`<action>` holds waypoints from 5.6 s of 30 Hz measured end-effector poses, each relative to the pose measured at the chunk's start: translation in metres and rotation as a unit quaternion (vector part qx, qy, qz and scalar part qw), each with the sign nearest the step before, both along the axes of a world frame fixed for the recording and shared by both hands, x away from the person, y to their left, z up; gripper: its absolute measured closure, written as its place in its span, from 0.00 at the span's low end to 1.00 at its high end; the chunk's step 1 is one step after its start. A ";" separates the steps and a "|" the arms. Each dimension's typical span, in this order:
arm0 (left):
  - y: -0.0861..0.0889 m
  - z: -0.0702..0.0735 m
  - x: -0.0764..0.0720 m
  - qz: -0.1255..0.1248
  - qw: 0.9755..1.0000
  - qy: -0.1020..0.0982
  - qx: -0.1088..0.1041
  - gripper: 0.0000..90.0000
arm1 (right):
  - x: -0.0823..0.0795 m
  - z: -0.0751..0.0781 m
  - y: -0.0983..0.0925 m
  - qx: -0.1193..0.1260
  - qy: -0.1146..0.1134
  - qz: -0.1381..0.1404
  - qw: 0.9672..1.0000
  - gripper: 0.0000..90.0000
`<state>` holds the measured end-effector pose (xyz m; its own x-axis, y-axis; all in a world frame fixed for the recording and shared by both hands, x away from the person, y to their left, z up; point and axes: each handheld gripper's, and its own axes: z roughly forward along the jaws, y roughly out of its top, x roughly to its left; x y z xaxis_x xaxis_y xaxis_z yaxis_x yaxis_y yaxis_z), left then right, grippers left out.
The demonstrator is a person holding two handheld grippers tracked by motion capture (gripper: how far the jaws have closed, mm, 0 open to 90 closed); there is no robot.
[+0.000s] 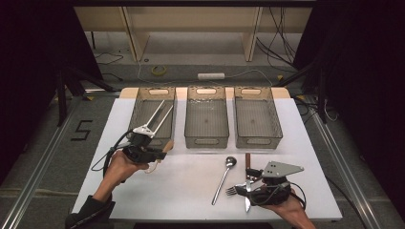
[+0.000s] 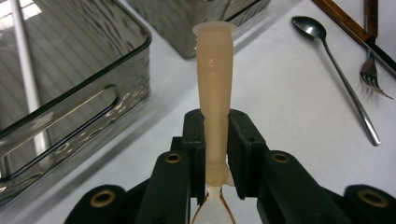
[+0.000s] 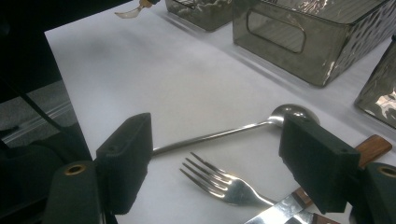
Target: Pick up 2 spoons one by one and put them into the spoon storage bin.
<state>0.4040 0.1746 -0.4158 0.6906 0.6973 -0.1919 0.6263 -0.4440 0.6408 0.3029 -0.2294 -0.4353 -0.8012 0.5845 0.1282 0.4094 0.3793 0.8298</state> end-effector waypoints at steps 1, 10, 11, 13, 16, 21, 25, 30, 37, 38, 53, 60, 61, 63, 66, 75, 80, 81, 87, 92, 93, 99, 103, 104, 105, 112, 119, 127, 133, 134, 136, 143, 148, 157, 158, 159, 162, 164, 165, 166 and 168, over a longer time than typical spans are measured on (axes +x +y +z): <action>-0.002 0.001 0.001 -0.003 1.000 0.001 -0.002 0.86 | 0.000 0.000 0.000 0.000 0.000 0.000 1.000 0.30; -0.016 0.008 0.013 -0.008 1.000 -0.010 -0.013 0.86 | 0.001 -0.001 0.000 -0.001 -0.001 0.002 1.000 0.30; -0.016 0.008 0.014 -0.006 1.000 -0.014 -0.015 0.86 | 0.001 -0.001 0.000 -0.001 -0.002 0.001 1.000 0.30; -0.018 0.010 0.016 -0.003 1.000 -0.018 -0.019 0.86 | 0.001 -0.001 0.000 -0.001 -0.002 0.000 1.000 0.30; -0.020 0.014 0.019 -0.005 0.999 -0.025 -0.021 0.86 | 0.001 -0.001 0.000 -0.001 -0.002 0.000 1.000 0.30; -0.027 0.019 0.025 -0.006 0.999 -0.034 -0.024 0.86 | 0.001 -0.001 0.001 -0.002 -0.001 0.000 1.000 0.30; -0.032 0.023 0.029 -0.009 0.999 -0.039 -0.030 0.86 | 0.002 -0.001 0.001 -0.001 0.000 0.000 1.000 0.30; -0.037 0.030 0.033 -0.008 0.998 -0.048 -0.037 0.86 | 0.002 -0.001 0.000 0.000 0.000 -0.001 1.000 0.30; -0.043 0.036 0.040 -0.010 0.998 -0.052 -0.038 0.86 | 0.002 -0.001 0.000 0.000 0.000 -0.001 1.000 0.30; -0.045 0.037 0.041 -0.010 0.998 -0.053 -0.039 0.86 | 0.003 -0.001 0.001 -0.001 0.000 0.000 1.000 0.30; -0.061 0.047 0.062 -0.004 0.997 -0.058 -0.049 0.86 | 0.003 0.000 0.000 0.004 -0.001 -0.001 1.000 0.30; -0.068 0.054 0.070 -0.005 0.997 -0.059 -0.053 0.86 | 0.003 0.000 0.000 0.005 -0.003 -0.001 1.000 0.30; -0.068 0.055 0.071 -0.004 0.997 -0.062 -0.050 0.86 | 0.003 0.000 0.000 0.005 -0.003 -0.001 1.000 0.30; -0.069 0.057 0.073 -0.003 0.997 -0.063 -0.049 0.86 | 0.003 0.000 -0.001 0.006 -0.002 -0.001 1.000 0.30; -0.071 0.055 0.077 0.004 0.996 -0.061 -0.061 0.86 | 0.003 0.000 0.000 0.005 -0.003 0.000 1.000 0.30; -0.083 0.053 0.087 0.006 0.996 -0.059 -0.059 0.86 | 0.003 0.000 0.000 0.005 -0.003 0.001 1.000 0.30; -0.088 0.054 0.093 0.014 0.996 -0.064 -0.061 0.86 | 0.003 0.000 0.000 0.006 -0.004 0.001 1.000 0.30; -0.089 0.053 0.094 0.014 0.996 -0.065 -0.060 0.86 | 0.003 0.000 0.000 0.005 -0.003 0.001 1.000 0.30; -0.094 0.049 0.102 0.016 0.996 -0.065 -0.057 0.86 | 0.003 0.000 0.000 0.006 -0.003 0.002 1.000 0.30; -0.097 0.045 0.110 0.026 0.996 -0.069 -0.059 0.86 | 0.003 0.000 0.000 0.006 -0.003 0.003 1.000 0.30; -0.098 0.045 0.111 0.026 0.996 -0.069 -0.057 0.86 | 0.003 0.000 0.000 0.006 -0.004 0.003 1.000 0.30; -0.101 0.041 0.115 0.034 0.995 -0.071 -0.061 0.86 | 0.003 0.000 0.000 0.005 -0.004 0.004 1.000 0.30; -0.102 0.037 0.117 0.035 0.994 -0.073 -0.069 0.86 | 0.003 0.000 0.000 0.005 -0.003 0.004 1.000 0.30; -0.103 0.037 0.117 0.035 0.994 -0.077 -0.070 0.85 | 0.003 0.000 0.000 0.006 -0.003 0.005 1.000 0.30; -0.103 0.037 0.117 0.035 0.994 -0.077 -0.071 0.85 | 0.003 0.000 0.000 0.005 -0.003 0.005 1.000 0.30; -0.108 0.034 0.119 0.035 0.993 -0.075 -0.079 0.85 | 0.003 0.000 0.001 0.005 -0.002 0.005 1.000 0.30; -0.112 0.026 0.120 0.032 0.994 -0.067 -0.081 0.85 | 0.002 0.000 0.001 0.006 -0.003 0.006 1.000 0.30; -0.112 0.018 0.121 0.035 0.994 -0.060 -0.082 0.85 | 0.003 0.000 0.001 0.005 -0.003 0.006 1.000 0.30; -0.113 0.017 0.122 0.037 0.994 -0.058 -0.083 0.85 | 0.003 0.000 0.001 0.006 -0.002 0.006 1.000 0.30; -0.113 0.016 0.122 0.037 0.994 -0.058 -0.084 0.85 | 0.003 0.000 0.001 0.006 -0.003 0.007 1.000 0.30; -0.114 0.015 0.122 0.040 0.994 -0.058 -0.086 0.85 | 0.003 0.000 0.001 0.005 -0.003 0.007 1.000 0.30; -0.115 0.008 0.122 0.042 0.995 -0.054 -0.076 0.85 | 0.002 0.000 0.001 0.006 -0.003 0.007 1.000 0.30; -0.114 0.006 0.122 0.044 0.995 -0.052 -0.073 0.85 | 0.002 0.000 0.001 0.006 -0.003 0.007 1.000 0.30; -0.114 0.003 0.122 0.054 0.995 -0.050 -0.067 0.80 | 0.002 0.000 0.001 0.005 -0.003 0.007 1.000 0.30; -0.113 0.003 0.122 0.057 0.995 -0.050 -0.068 0.77 | 0.002 0.000 0.001 0.005 -0.003 0.007 1.000 0.30; -0.114 0.003 0.121 0.059 0.995 -0.050 -0.068 0.75 | 0.002 0.000 0.001 0.005 -0.002 0.007 1.000 0.30; -0.115 0.004 0.116 0.055 0.996 -0.048 -0.051 0.65 | 0.002 0.000 0.001 0.006 -0.003 0.006 1.000 0.30; -0.114 0.005 0.110 0.055 0.996 -0.047 -0.048 0.59 | 0.002 0.001 0.000 0.007 -0.002 0.005 1.000 0.30; -0.114 0.006 0.106 0.053 0.997 -0.046 -0.043 0.56 | 0.003 0.001 0.000 0.007 -0.003 0.004 1.000 0.30; -0.114 0.006 0.102 0.052 0.997 -0.047 -0.042 0.54 | 0.003 0.001 0.000 0.008 -0.005 0.004 1.000 0.30; -0.112 0.007 0.088 0.043 0.997 -0.054 -0.040 0.51 | 0.002 0.002 -0.001 0.008 -0.006 0.000 1.000 0.30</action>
<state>0.4921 0.0623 -0.4085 0.6482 0.7405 -0.1772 0.5850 -0.3354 0.7384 0.3051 -0.2303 -0.4338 -0.8031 0.5818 0.1291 0.3998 0.3654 0.8406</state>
